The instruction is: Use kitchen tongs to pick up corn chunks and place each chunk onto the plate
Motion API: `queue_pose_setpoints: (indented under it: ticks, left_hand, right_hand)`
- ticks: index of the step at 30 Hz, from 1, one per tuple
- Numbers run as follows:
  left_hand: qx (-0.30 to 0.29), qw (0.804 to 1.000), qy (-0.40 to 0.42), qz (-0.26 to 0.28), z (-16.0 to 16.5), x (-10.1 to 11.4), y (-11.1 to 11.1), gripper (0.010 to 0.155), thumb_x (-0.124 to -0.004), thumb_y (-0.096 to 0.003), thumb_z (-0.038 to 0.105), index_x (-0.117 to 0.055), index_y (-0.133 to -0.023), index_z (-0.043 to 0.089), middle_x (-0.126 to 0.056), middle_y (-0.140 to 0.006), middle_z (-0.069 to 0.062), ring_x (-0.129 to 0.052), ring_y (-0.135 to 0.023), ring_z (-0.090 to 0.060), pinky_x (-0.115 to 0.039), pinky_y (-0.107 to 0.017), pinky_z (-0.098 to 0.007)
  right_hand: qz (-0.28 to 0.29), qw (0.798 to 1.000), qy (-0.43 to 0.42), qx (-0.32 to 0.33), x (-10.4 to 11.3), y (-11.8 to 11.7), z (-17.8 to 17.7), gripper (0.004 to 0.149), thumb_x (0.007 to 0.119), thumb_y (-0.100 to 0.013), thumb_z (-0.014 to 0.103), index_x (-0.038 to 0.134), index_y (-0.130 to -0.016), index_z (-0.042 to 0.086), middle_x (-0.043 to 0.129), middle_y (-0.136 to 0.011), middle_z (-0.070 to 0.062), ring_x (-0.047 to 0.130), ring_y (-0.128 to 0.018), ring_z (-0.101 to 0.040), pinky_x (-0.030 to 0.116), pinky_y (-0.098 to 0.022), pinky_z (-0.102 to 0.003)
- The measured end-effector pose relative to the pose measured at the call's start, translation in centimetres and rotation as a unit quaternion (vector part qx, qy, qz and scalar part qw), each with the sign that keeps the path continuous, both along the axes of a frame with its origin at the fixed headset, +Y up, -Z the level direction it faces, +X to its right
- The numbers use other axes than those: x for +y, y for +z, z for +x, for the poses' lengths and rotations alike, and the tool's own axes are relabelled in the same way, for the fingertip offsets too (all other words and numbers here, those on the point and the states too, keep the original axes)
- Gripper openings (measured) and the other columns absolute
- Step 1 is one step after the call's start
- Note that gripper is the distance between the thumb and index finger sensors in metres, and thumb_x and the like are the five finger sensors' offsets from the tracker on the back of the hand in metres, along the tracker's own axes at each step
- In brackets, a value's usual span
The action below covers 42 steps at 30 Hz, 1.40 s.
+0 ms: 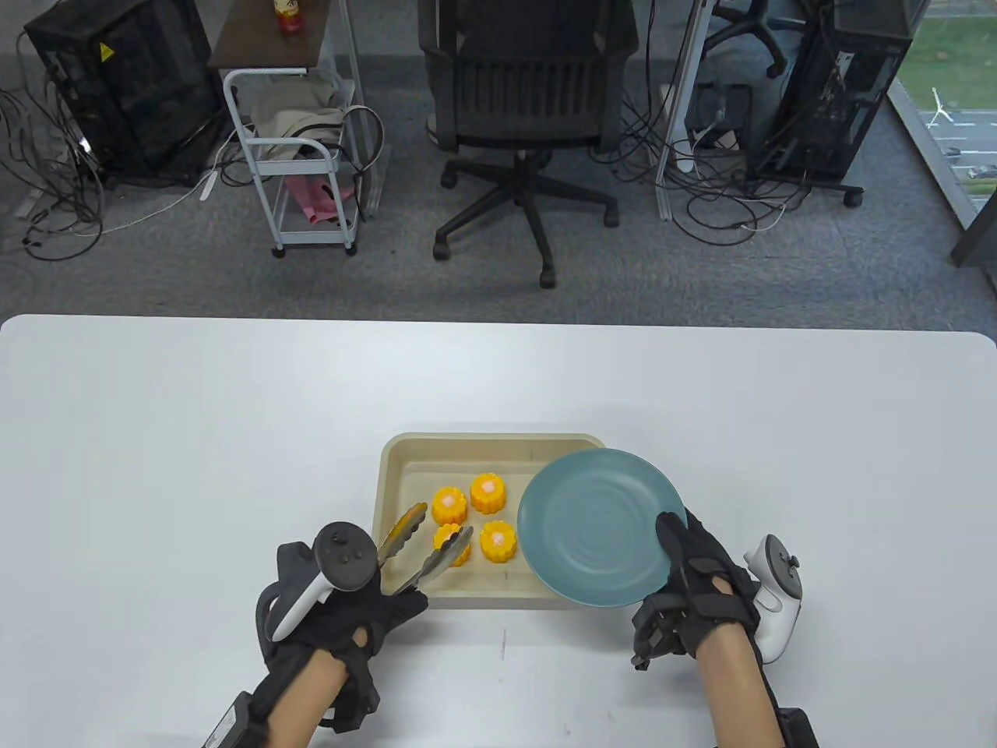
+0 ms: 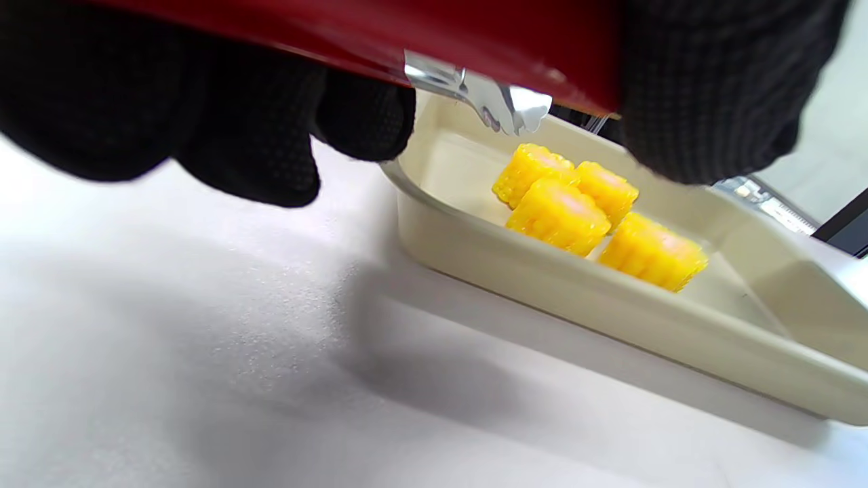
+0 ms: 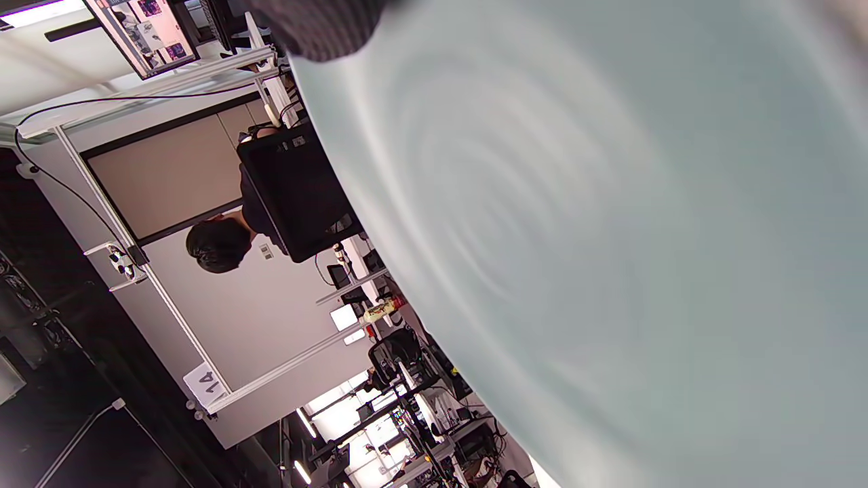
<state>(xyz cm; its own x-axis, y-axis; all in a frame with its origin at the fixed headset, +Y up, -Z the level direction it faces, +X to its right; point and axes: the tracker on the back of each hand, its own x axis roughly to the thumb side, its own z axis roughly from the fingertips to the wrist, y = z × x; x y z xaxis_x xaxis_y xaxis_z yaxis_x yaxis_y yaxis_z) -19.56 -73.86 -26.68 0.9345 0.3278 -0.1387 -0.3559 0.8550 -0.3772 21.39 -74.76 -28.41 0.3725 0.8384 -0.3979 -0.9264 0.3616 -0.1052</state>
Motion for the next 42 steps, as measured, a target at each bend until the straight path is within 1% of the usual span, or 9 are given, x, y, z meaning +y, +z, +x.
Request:
queue_pose_setpoints:
  ticks: [5,10,13,18,21,26,34,39,42]
  left_hand:
    - [0.011,0.996,-0.086,0.015,1.0,0.5,0.1,0.096,-0.078,-0.0392,0.069,-0.047,-0.110,0.012,-0.081,-0.087,-0.022,-0.102,-0.044,-0.041,-0.090,-0.026,-0.055]
    - [0.001,0.993,-0.119,-0.006,2.0,-0.2,0.0,0.094,-0.077,-0.0396,0.070,-0.050,-0.110,0.015,-0.083,-0.086,-0.019,-0.104,-0.043,-0.038,-0.092,-0.025,-0.053]
    - [0.006,0.988,-0.151,-0.002,2.6,-0.3,0.1,0.093,-0.076,-0.0395,0.071,-0.050,-0.109,0.016,-0.085,-0.086,-0.018,-0.105,-0.042,-0.037,-0.092,-0.025,-0.052]
    - [0.014,0.986,-0.164,0.008,3.0,-0.2,-0.2,0.088,-0.076,-0.0401,0.070,-0.054,-0.109,0.019,-0.088,-0.083,-0.014,-0.106,-0.038,-0.034,-0.094,-0.022,-0.050]
    - [0.012,0.988,-0.153,0.008,3.0,-0.3,-0.3,0.084,-0.077,-0.0405,0.069,-0.058,-0.108,0.022,-0.091,-0.081,-0.011,-0.108,-0.036,-0.032,-0.094,-0.021,-0.049]
    - [0.011,0.990,-0.139,0.008,2.6,-0.3,-0.4,0.082,-0.077,-0.0402,0.068,-0.059,-0.107,0.025,-0.092,-0.081,-0.009,-0.108,-0.036,-0.031,-0.094,-0.021,-0.048]
    - [0.015,0.995,-0.103,0.006,1.7,-0.1,-0.4,0.081,-0.077,-0.0406,0.067,-0.062,-0.107,0.023,-0.094,-0.080,-0.009,-0.109,-0.032,-0.030,-0.095,-0.019,-0.048]
    - [0.027,0.998,-0.055,0.022,0.6,1.5,0.2,0.081,-0.077,-0.0407,0.067,-0.062,-0.107,0.022,-0.094,-0.079,-0.009,-0.110,-0.032,-0.030,-0.096,-0.018,-0.048]
    - [0.032,0.998,-0.014,0.056,-0.2,3.5,0.5,0.081,-0.078,-0.0407,0.066,-0.063,-0.106,0.022,-0.095,-0.079,-0.010,-0.110,-0.031,-0.030,-0.096,-0.017,-0.048]
  right_hand:
    - [-0.001,1.000,0.005,0.003,-0.1,0.0,0.0,0.052,0.063,-0.052,0.031,0.052,-0.101,0.018,0.072,-0.102,-0.020,0.092,-0.084,-0.032,0.091,-0.055,-0.039]
    - [0.002,1.000,0.007,0.006,-0.1,-0.1,-0.1,0.052,0.063,-0.052,0.031,0.053,-0.101,0.018,0.072,-0.102,-0.020,0.092,-0.083,-0.032,0.091,-0.055,-0.040]
    - [0.002,1.000,0.008,0.011,-0.1,-0.1,-0.2,0.052,0.063,-0.052,0.031,0.053,-0.101,0.018,0.072,-0.102,-0.020,0.092,-0.083,-0.032,0.091,-0.055,-0.040]
    - [0.001,1.000,0.013,0.015,-0.2,-0.1,-0.3,0.052,0.063,-0.052,0.031,0.053,-0.101,0.018,0.072,-0.102,-0.021,0.092,-0.083,-0.032,0.090,-0.055,-0.040]
    - [0.000,1.000,0.014,0.017,-0.3,-0.1,-0.4,0.052,0.063,-0.052,0.031,0.053,-0.101,0.018,0.072,-0.102,-0.021,0.092,-0.083,-0.032,0.090,-0.055,-0.040]
    - [0.001,1.000,0.018,0.017,-0.3,-0.2,-0.4,0.052,0.064,-0.052,0.031,0.053,-0.101,0.018,0.072,-0.102,-0.021,0.092,-0.083,-0.032,0.090,-0.055,-0.040]
    - [-0.003,1.000,0.024,0.020,-0.4,-0.2,-0.5,0.052,0.064,-0.052,0.031,0.053,-0.101,0.018,0.072,-0.102,-0.021,0.092,-0.084,-0.033,0.090,-0.055,-0.040]
    - [-0.005,1.000,0.024,0.015,-0.4,-0.2,-0.5,0.052,0.064,-0.052,0.031,0.053,-0.101,0.019,0.073,-0.102,-0.021,0.092,-0.084,-0.032,0.090,-0.055,-0.040]
    - [-0.008,1.000,0.022,0.014,-0.5,-0.3,-0.5,0.052,0.063,-0.052,0.031,0.053,-0.102,0.019,0.072,-0.103,-0.020,0.092,-0.084,-0.033,0.090,-0.055,-0.040]
